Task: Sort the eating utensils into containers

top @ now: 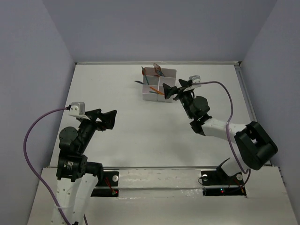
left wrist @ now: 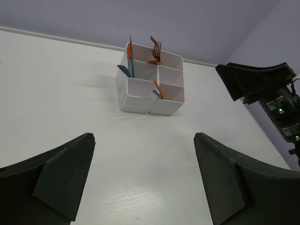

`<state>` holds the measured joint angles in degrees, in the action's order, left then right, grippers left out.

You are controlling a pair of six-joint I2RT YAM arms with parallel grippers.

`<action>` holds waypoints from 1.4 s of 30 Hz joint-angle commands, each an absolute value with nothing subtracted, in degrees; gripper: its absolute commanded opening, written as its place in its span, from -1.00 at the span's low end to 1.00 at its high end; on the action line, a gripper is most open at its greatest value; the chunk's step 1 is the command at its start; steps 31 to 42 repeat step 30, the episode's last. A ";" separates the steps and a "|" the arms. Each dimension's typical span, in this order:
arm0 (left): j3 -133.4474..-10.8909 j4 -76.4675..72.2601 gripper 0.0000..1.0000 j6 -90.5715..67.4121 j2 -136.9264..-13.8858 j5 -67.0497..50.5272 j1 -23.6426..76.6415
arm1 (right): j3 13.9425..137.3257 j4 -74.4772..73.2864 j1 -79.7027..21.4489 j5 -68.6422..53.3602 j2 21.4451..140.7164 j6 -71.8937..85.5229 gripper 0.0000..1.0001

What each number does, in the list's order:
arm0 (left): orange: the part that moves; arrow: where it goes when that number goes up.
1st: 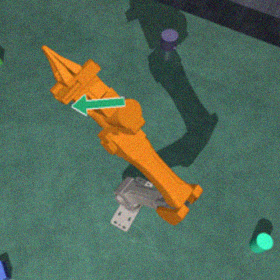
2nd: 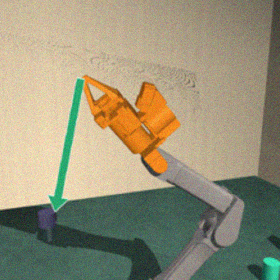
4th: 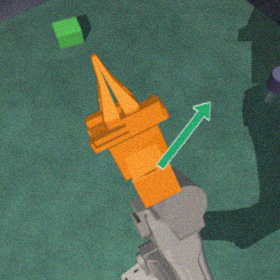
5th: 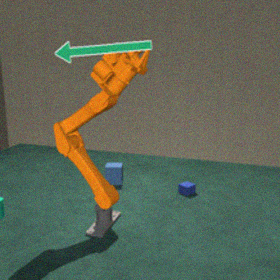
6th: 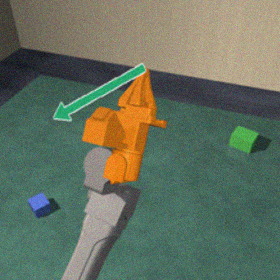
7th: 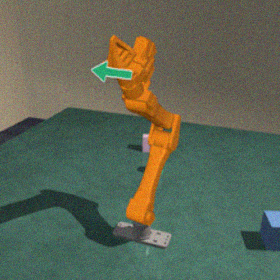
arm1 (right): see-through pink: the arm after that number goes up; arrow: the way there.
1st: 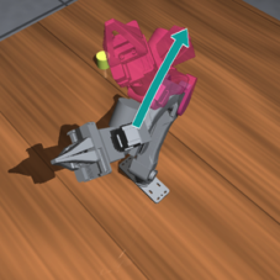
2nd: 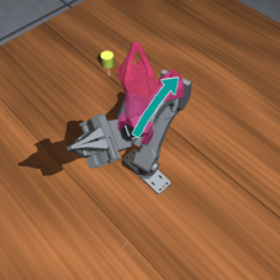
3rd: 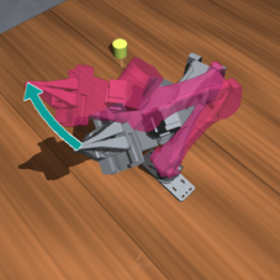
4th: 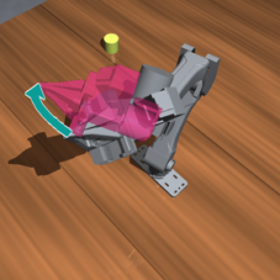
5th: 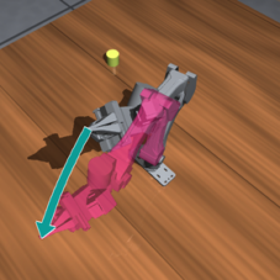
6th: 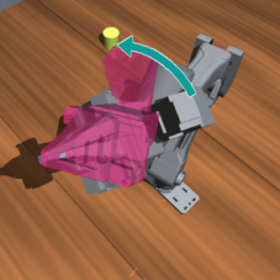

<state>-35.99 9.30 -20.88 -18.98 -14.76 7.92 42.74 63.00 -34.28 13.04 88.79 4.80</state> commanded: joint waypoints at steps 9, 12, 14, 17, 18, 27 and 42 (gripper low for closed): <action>-35.68 6.68 0.98 -20.13 -17.14 -14.06 7.56 | 29.63 30.96 -35.33 10.89 48.02 23.38 1.00; -35.42 6.33 0.98 -19.95 -15.74 -13.71 7.56 | 28.13 22.43 -35.33 12.48 39.93 24.08 1.00; -35.25 6.15 0.98 -19.95 -14.86 -13.10 7.56 | 26.99 16.56 -35.33 13.80 33.16 23.30 1.00; -35.16 5.89 0.98 -19.78 -14.07 -12.57 7.56 | 26.28 10.57 -35.33 17.57 27.53 23.64 1.00; -35.16 5.63 0.98 -19.78 -13.98 -12.48 7.56 | 25.93 8.02 -35.33 18.80 26.64 23.64 1.00; -35.24 5.71 0.98 -18.72 -16.08 -13.88 7.56 | 24.34 5.01 -35.33 17.15 24.43 25.22 1.00; -35.59 5.98 0.98 -18.89 -17.14 -13.01 7.56 | 25.66 3.96 -35.33 15.65 25.22 24.96 1.00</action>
